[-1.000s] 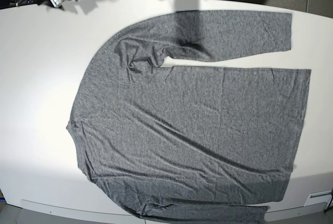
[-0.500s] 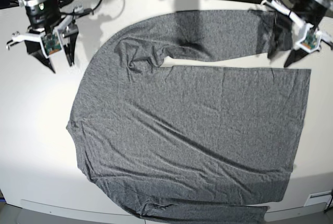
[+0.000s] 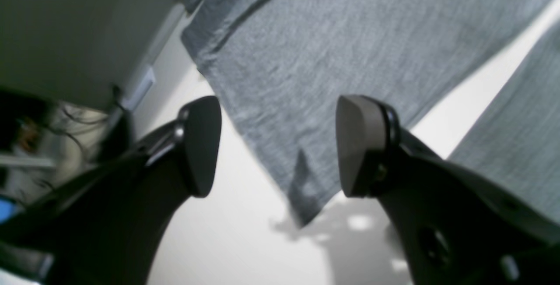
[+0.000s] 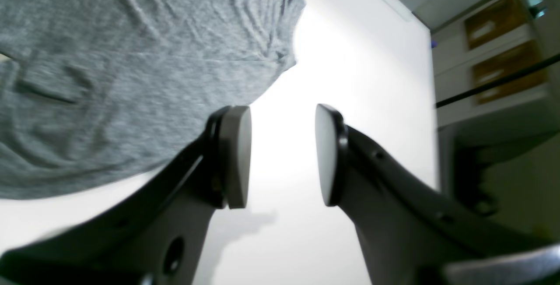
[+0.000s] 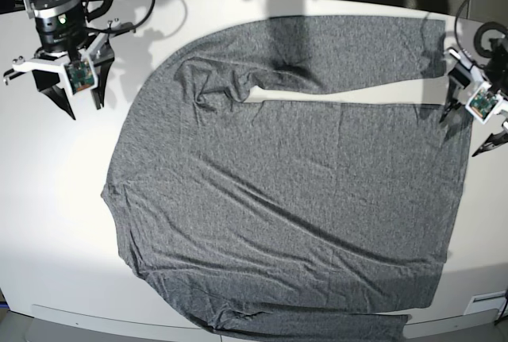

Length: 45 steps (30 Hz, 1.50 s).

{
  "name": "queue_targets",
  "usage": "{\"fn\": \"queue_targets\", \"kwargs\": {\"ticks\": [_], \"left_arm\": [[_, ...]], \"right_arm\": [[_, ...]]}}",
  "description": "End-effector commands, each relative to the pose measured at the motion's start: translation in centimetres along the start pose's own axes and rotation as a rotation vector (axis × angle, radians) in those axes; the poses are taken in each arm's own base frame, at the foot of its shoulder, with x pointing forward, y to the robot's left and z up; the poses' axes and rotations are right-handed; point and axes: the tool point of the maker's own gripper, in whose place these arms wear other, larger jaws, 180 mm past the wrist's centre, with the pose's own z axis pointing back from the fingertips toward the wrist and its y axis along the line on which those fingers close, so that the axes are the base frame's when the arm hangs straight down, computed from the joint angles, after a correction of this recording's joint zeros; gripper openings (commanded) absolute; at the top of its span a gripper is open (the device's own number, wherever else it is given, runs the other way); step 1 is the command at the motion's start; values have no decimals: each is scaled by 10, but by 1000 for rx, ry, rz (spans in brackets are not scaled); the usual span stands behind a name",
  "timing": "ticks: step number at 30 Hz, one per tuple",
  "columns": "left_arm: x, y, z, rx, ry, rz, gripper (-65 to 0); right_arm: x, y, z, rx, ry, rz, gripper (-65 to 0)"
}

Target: Fold the T-shirt properly

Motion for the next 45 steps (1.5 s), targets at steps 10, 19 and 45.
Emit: {"fn": "queue_targets", "kwargs": {"ticks": [10, 19, 45], "left_arm": [[-55, -26, -2, -203, 2, -362, -251], [-96, -46, -48, -269, 107, -506, -251], [-154, -47, -58, -361, 220, -536, -650]], "right_arm": [[9, -7, 2, -28, -36, 34, -404], [2, -5, 3, -36, 2, 3, -404], [16, 66, 12, 347, -92, 176, -403]]}}
